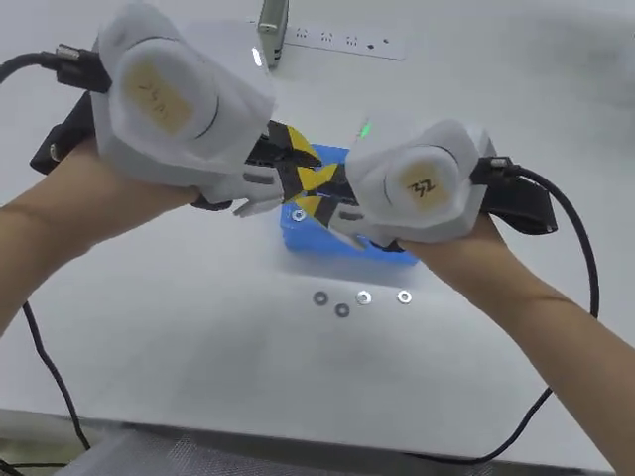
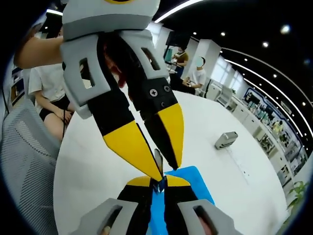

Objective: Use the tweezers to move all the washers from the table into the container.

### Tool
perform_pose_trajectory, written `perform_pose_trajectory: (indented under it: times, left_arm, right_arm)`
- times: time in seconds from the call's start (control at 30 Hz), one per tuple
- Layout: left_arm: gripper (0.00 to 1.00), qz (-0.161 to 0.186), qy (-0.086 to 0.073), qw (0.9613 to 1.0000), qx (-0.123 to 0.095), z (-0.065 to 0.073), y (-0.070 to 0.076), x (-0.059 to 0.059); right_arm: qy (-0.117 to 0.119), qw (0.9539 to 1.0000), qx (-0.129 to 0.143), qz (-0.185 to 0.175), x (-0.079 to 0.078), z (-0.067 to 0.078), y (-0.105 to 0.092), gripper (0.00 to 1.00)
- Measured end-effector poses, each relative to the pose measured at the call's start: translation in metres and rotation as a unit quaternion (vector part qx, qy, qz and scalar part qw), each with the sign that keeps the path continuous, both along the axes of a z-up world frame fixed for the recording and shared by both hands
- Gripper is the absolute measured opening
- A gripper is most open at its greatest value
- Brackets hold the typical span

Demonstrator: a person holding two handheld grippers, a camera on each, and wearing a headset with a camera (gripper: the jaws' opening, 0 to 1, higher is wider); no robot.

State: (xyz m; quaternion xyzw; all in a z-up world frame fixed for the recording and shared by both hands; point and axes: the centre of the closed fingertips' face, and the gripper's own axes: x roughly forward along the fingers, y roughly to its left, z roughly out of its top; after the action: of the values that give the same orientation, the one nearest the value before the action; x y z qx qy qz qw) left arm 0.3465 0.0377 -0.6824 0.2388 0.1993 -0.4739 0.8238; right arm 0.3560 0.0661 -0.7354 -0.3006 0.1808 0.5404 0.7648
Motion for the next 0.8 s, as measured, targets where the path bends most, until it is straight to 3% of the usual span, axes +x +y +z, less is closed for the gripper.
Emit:
perform_pose_trajectory:
  times: [0.07,0.17,0.23,0.47,0.63,0.67,0.8]
  left_arm:
    - [0.07,0.004,-0.006,0.9999,-0.009,0.006,0.0,-0.003]
    - [0.05,0.011,-0.019,0.9997,-0.007,0.011,0.002,-0.007]
    - [0.0,0.009,-0.019,0.9997,-0.012,0.015,0.0,-0.012]
    - [0.0,0.005,-0.021,0.9996,-0.018,0.019,-0.006,-0.031]
    - [0.0,-0.007,-0.017,0.9997,-0.018,0.02,-0.01,-0.044]
    - [0.0,-0.009,-0.01,0.9998,-0.016,0.018,-0.01,-0.047]
    - [0.0,-0.023,-0.009,0.9997,-0.002,0.009,-0.012,-0.054]
  right_arm:
    - [-0.001,0.9999,0.01,-0.004,-0.001,0.006,-0.001,0.04]
    - [0.005,0.9998,0.018,-0.008,-0.005,0.011,-0.002,0.04]
    - [0.007,0.9996,0.024,-0.009,-0.01,0.014,-0.003,0.04]
    - [0.009,0.9991,0.038,-0.015,-0.027,0.019,-0.004,0.05]
    - [0.022,0.9985,0.047,-0.018,-0.042,0.016,-0.005,0.05]
    - [0.026,0.9984,0.047,-0.017,-0.045,0.015,-0.005,0.05]
    - [0.034,0.9983,0.043,-0.017,-0.054,0.006,-0.007,0.05]
